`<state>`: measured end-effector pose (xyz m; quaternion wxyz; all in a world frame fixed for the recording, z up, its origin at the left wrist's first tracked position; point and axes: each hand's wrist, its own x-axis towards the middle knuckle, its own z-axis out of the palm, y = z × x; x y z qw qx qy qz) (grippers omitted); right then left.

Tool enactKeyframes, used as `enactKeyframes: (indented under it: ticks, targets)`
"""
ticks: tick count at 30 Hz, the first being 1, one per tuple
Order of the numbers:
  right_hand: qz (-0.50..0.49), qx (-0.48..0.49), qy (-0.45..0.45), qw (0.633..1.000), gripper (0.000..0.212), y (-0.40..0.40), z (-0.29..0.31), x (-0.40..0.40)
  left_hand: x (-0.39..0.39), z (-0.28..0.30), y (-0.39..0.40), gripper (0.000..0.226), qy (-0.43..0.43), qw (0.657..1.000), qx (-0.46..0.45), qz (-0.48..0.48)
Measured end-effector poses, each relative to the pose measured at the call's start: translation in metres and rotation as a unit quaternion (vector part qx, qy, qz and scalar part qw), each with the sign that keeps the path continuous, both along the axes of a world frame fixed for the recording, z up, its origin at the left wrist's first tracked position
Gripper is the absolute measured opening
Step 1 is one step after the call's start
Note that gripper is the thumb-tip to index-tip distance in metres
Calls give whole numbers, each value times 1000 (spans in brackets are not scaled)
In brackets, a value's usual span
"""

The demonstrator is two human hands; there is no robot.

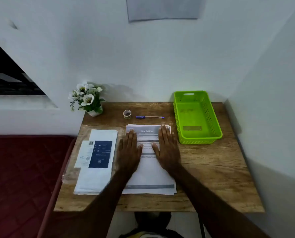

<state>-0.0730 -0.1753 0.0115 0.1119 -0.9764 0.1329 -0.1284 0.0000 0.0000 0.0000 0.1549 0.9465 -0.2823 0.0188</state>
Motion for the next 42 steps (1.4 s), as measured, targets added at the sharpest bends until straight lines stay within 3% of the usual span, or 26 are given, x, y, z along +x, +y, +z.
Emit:
enactKeyframes:
  ticks: [10, 15, 21, 24, 30, 42]
  targets:
    - [-9, 17, 80, 997, 74, 1, -30, -27, -9, -13, 11, 70, 52, 998, 26, 15]
    - [-10, 17, 81, 997, 75, 0, -33, -27, -2, -4, 12, 68, 85, 996, -19, 19]
    - [-6, 25, 80, 996, 75, -1, -35, -26, 46, 24, 23, 56, 38, 996, -31, 74]
    - [-4, 20, 76, 997, 74, -2, -36, -26, 76, 36, 26, 68, 121, 988, -30, 86]
    - [-7, 27, 51, 998, 73, -1, -37, -26, 111, 36, 33, 76, 166, 986, 19, -16]
    - [-9, 23, 48, 999, 74, -1, -38, -26, 108, 39, 30, 63, 152, 988, -26, -11]
